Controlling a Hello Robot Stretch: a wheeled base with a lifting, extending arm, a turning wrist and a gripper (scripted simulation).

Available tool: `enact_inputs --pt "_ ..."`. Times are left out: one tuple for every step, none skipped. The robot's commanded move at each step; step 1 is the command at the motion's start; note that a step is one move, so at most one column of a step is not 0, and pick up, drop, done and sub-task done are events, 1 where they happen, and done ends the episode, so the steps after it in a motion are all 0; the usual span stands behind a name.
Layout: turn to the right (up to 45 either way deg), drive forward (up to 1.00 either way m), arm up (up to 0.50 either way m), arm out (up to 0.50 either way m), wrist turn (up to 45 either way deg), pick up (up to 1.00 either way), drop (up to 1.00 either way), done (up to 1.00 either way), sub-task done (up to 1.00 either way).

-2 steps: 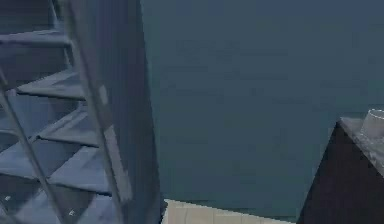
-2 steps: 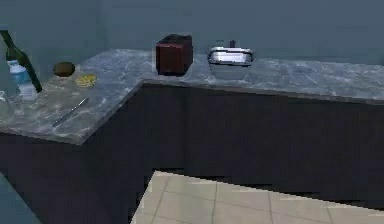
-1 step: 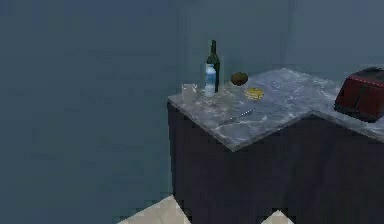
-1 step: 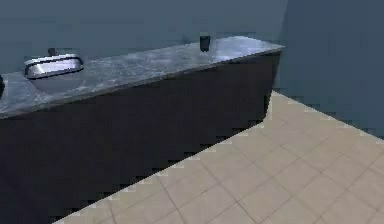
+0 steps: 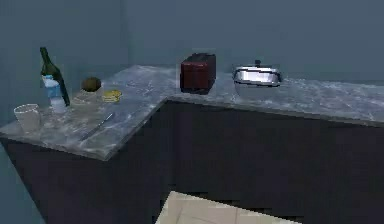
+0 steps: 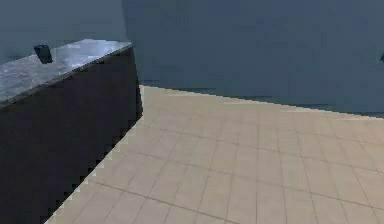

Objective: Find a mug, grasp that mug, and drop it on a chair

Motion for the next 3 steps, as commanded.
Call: enact_inputs --pt "0.0 0.85 0.0 0.0 0.0 0.0 0.0 0.0 0.0" --pt "-45.0 0.0 0.0 0.0 0.0 0.0 0.0 0.0 0.0" --pt "-45.0 0.0 0.0 0.0 0.0 0.0 0.0 0.0 0.0"
